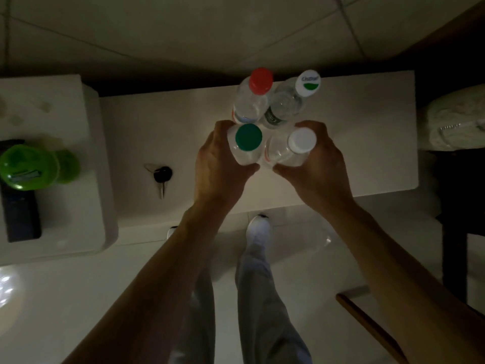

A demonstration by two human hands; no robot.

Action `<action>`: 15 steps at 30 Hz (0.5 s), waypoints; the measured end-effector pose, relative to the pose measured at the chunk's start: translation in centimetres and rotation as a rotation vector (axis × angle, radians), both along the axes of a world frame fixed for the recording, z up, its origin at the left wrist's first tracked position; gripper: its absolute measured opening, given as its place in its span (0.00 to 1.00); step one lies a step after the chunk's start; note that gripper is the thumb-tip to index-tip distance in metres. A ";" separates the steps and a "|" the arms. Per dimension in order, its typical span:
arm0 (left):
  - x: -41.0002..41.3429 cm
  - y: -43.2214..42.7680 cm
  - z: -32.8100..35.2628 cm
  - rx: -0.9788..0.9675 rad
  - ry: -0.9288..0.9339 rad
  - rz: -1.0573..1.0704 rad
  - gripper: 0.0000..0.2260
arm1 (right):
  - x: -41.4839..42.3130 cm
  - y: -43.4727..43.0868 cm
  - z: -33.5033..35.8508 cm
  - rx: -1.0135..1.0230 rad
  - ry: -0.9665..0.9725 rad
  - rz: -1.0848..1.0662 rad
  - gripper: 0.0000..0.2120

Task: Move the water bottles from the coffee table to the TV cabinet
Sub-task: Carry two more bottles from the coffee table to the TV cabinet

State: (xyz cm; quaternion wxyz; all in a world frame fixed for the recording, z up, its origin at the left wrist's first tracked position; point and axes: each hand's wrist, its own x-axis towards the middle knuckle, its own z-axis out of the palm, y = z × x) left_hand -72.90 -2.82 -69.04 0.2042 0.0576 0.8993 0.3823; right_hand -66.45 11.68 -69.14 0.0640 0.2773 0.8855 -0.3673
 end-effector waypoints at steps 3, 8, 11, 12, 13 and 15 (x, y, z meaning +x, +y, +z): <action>-0.6 0.8 -1.3 -0.017 0.051 -0.004 0.31 | -1.0 0.2 -1.0 -0.009 0.017 -0.009 0.35; -0.8 1.4 -3.4 0.000 0.036 0.003 0.30 | -1.4 0.1 -2.6 -0.035 0.034 -0.037 0.33; -0.6 1.5 -3.8 0.004 0.020 -0.008 0.31 | -1.3 0.5 -3.0 -0.060 0.032 -0.057 0.33; -0.6 1.4 -3.7 -0.001 0.012 -0.025 0.31 | -1.1 0.6 -3.0 -0.064 0.017 -0.053 0.34; -0.6 1.3 -3.4 -0.008 0.002 -0.045 0.31 | -1.1 0.7 -2.9 -0.071 -0.001 -0.049 0.35; -1.0 0.9 -2.8 -0.034 -0.014 -0.100 0.31 | -1.0 0.8 -2.2 -0.078 -0.058 -0.036 0.37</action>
